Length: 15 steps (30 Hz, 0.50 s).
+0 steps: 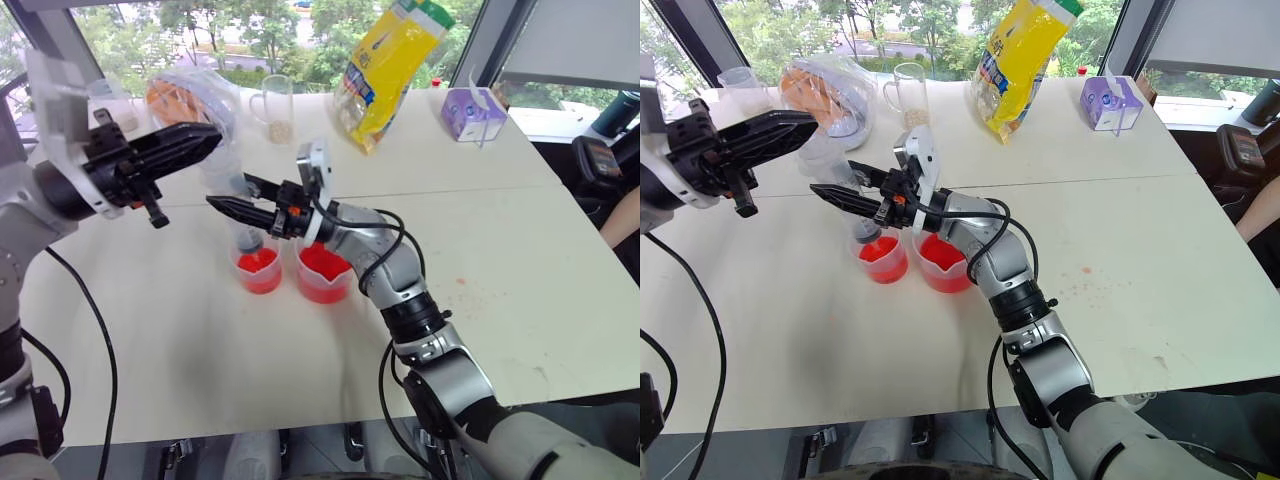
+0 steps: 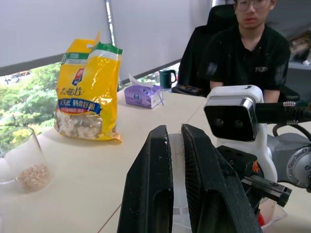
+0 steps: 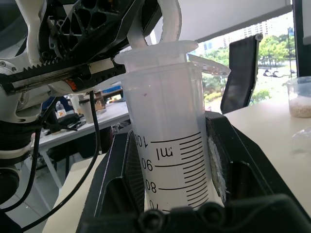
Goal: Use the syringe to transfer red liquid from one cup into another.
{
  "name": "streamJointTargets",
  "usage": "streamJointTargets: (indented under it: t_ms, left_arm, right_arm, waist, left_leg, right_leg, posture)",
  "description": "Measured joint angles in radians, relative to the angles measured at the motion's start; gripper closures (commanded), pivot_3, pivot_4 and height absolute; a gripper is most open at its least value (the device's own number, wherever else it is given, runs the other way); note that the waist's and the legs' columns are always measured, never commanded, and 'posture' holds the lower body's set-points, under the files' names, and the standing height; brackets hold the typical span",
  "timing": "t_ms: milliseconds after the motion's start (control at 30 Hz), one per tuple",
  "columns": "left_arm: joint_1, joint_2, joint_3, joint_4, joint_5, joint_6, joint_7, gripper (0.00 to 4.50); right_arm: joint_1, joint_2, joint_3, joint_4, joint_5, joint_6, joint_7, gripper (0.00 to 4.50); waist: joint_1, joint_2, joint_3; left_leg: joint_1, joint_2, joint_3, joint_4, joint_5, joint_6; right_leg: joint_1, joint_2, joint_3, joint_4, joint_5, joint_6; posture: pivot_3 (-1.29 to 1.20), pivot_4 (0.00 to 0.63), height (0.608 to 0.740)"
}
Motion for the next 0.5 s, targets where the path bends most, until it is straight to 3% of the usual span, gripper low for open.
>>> streamJointTargets:
  t_ms: [33,133,367,500]
  left_arm:
    - [0.0,0.001,0.0,0.0,0.001,-0.002,0.0,4.42]
    - [-0.005,0.007,-0.007,0.0,0.007,0.005,-0.001,3.38]
    - [-0.031,0.009,-0.073,0.032,-0.01,0.081,-0.015,0.04]
    - [-0.044,0.035,-0.058,0.046,-0.016,0.087,-0.025,0.04]
  right_arm:
    - [-0.002,-0.001,0.0,0.0,0.0,0.002,0.0,3.12]
    - [-0.003,0.0,-0.01,-0.005,0.008,0.005,-0.005,3.12]
    - [-0.009,0.0,-0.082,-0.062,0.039,0.007,-0.028,3.12]
    - [-0.009,0.003,-0.075,-0.069,0.039,0.017,-0.028,3.12]
  waist:
    - [0.0,0.0,0.0]
    - [0.0,0.0,0.0]
    - [-0.002,0.0,0.0]
    - [-0.004,0.0,0.0]
  left_leg:
    - [0.0,0.0,0.0,0.0,0.0,0.0]
    - [0.0,0.0,0.0,0.0,0.0,0.0]
    - [0.0,0.0,0.0,-0.001,0.0,0.0]
    - [0.0,0.0,0.0,-0.001,0.0,0.0]
  right_leg:
    - [0.0,0.0,0.0,0.0,0.0,0.0]
    - [0.0,0.0,0.0,0.0,0.0,0.0]
    - [-0.001,0.001,0.0,0.0,0.0,0.0]
    - [-0.001,0.001,0.0,0.0,0.0,0.0]
  posture:
    - [0.0,0.15,0.74]
    - [0.0,0.15,0.74]
    - [0.0,0.15,0.74]
    - [0.0,0.15,0.74]
